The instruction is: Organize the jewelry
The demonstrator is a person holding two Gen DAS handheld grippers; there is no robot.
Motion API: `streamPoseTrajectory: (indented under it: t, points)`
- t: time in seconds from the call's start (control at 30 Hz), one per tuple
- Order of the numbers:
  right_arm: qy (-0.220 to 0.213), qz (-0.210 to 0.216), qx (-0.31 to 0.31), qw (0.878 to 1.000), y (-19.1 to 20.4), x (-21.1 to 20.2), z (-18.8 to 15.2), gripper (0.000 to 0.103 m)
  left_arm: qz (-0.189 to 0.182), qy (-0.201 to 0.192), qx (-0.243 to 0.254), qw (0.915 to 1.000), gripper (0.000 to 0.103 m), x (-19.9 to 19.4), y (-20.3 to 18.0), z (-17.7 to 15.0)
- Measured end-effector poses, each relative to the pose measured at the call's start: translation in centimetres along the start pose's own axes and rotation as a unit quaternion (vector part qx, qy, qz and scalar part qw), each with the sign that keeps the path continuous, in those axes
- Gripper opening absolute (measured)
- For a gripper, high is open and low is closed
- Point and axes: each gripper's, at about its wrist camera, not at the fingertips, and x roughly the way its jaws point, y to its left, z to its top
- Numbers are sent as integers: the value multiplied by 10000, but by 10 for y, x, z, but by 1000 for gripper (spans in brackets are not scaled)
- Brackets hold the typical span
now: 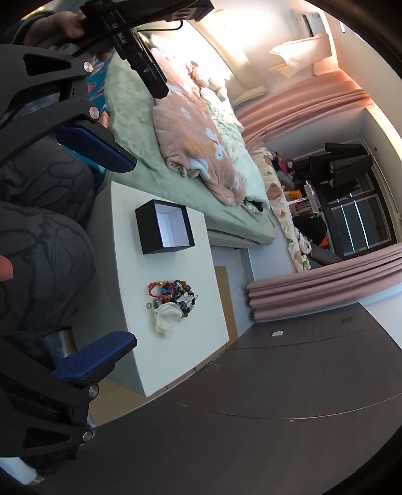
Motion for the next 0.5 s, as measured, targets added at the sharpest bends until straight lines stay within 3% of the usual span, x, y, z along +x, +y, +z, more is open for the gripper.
streamPoseTrajectory:
  t: [0.5]
  points:
    - [-42, 33, 22, 10000, -1, -1, -2, 103, 1, -8, 52, 10000, 98, -1, 0, -3]
